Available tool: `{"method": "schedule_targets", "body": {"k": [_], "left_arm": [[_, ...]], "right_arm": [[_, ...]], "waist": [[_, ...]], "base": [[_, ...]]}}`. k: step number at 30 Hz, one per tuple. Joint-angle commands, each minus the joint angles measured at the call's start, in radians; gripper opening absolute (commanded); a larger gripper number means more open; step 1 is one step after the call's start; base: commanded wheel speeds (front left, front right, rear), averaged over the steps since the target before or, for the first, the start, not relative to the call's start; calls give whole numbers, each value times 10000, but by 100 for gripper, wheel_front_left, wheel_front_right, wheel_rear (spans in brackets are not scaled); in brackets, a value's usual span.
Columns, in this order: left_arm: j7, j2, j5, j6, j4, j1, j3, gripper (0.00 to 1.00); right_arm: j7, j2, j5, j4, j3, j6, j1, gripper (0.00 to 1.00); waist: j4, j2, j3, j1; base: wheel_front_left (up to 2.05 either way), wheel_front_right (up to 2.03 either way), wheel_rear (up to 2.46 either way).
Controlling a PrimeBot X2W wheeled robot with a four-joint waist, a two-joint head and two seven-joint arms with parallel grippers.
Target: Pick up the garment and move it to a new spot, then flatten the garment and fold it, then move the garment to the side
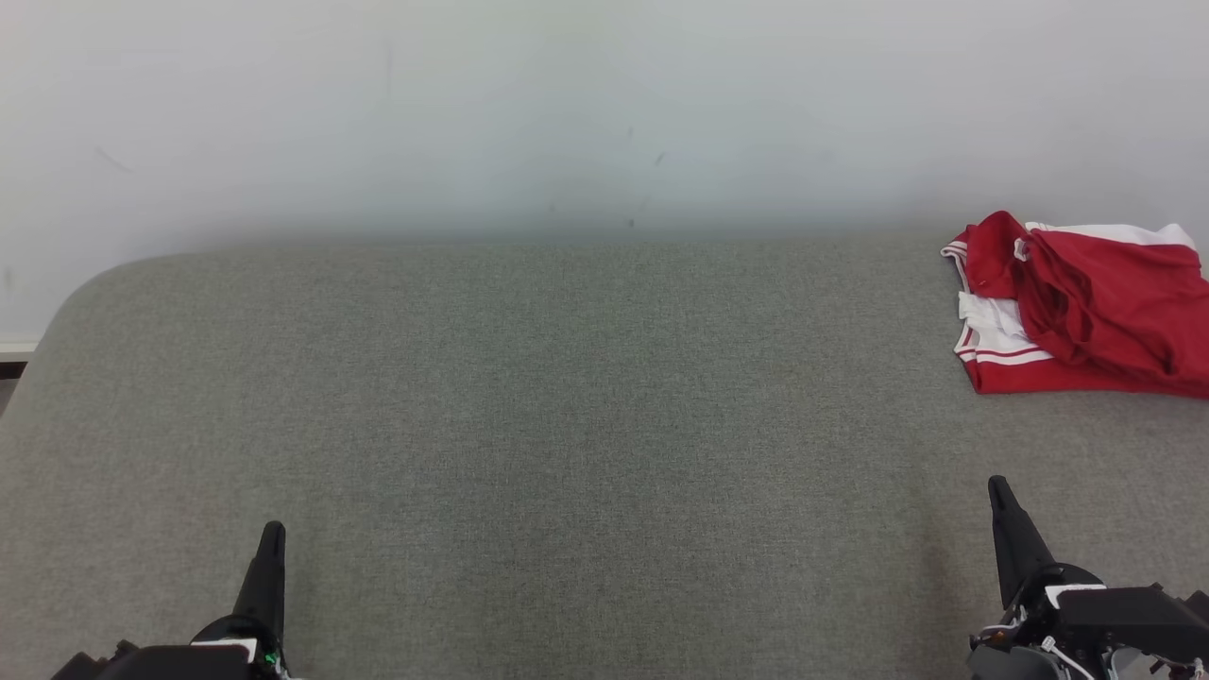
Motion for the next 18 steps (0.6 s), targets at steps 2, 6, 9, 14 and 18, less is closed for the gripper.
{"method": "schedule_targets", "body": {"k": [2,6,9,14,18], "left_arm": [[78,-19,-245,16,23,-109,36,0],[146,-24,-509,17,33,-150,55,0],[178,-29,-647,17,45,-167,62,0],[169,-28,-627,17,42,-164,61,0],[169,-28,-628,17,42,-162,57,0]], "right_arm": [[70,39,198,-6,-43,-20,-73,0],[153,62,454,4,-78,-20,-114,0],[194,71,545,11,-105,-21,-137,0],[201,71,523,7,-108,-21,-133,0],[194,74,516,9,-114,-21,-133,0]], "waist": [[1,0,4,1],[3,0,13,1],[5,0,19,1],[5,0,19,1],[5,0,19,1]], "base": [[0,0,0],[0,0,0],[0,0,0],[0,0,0],[0,0,0]]}}
